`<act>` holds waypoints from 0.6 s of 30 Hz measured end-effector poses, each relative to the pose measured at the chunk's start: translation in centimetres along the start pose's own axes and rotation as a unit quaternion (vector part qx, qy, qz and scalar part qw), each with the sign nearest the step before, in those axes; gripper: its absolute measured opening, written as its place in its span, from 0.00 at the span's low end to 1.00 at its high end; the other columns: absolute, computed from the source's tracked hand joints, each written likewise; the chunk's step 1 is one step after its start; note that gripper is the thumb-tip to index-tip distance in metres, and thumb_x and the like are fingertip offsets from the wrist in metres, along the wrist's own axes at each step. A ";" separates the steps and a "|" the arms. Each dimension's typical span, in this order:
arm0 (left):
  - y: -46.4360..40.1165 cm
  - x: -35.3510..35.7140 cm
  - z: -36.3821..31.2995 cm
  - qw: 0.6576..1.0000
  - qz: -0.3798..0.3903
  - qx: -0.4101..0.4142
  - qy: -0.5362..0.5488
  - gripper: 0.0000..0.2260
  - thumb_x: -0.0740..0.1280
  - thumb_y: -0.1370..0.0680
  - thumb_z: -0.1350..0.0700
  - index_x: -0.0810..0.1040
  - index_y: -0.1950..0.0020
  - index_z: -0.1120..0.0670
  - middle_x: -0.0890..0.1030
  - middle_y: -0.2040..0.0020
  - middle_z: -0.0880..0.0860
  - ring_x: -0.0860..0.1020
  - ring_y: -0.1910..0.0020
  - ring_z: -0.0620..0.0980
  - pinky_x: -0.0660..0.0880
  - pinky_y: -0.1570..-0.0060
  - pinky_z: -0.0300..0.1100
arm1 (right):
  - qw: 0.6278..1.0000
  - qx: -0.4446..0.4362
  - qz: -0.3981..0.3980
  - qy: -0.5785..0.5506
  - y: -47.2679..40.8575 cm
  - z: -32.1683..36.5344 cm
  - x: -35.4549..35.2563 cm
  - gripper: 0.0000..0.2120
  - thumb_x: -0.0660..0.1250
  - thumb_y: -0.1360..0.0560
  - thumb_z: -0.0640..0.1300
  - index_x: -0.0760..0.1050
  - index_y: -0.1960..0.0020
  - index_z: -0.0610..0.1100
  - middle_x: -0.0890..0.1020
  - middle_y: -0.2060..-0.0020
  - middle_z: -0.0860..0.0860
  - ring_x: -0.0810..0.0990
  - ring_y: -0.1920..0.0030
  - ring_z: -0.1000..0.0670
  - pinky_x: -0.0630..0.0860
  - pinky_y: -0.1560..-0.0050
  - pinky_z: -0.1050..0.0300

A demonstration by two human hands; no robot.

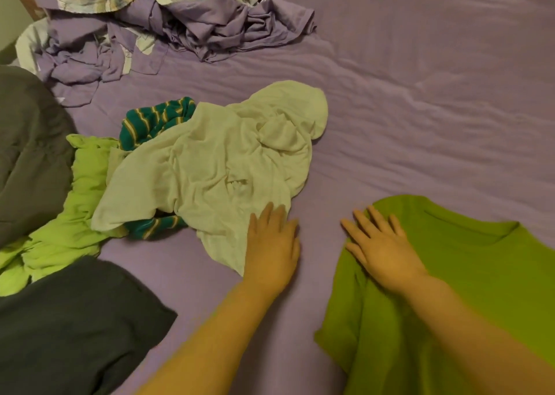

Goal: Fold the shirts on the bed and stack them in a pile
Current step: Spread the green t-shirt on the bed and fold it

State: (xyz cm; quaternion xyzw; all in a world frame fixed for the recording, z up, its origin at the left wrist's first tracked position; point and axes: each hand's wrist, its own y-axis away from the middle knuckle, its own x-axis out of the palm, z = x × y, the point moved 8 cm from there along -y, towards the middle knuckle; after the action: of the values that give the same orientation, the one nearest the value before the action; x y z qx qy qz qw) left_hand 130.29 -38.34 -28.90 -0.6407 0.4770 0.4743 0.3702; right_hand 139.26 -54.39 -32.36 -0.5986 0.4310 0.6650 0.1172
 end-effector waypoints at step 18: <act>1.6 5.5 -7.6 0.815 0.252 -0.227 0.469 0.07 0.69 0.24 0.57 0.72 0.58 0.55 0.75 0.60 0.56 0.73 0.60 0.50 0.70 0.57 0.44 | 0.993 0.020 0.055 -0.104 6.2 -4.7 4.1 0.32 0.49 0.21 0.62 0.38 0.24 0.55 0.39 0.24 0.49 0.41 0.24 0.45 0.46 0.26 0.47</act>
State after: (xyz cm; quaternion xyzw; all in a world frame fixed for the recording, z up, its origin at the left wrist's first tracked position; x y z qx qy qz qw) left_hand 131.25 -47.28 -32.11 -0.7088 0.6162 0.2880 -0.1873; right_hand 137.34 -62.94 -32.95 -0.4989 0.4620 0.7204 0.1363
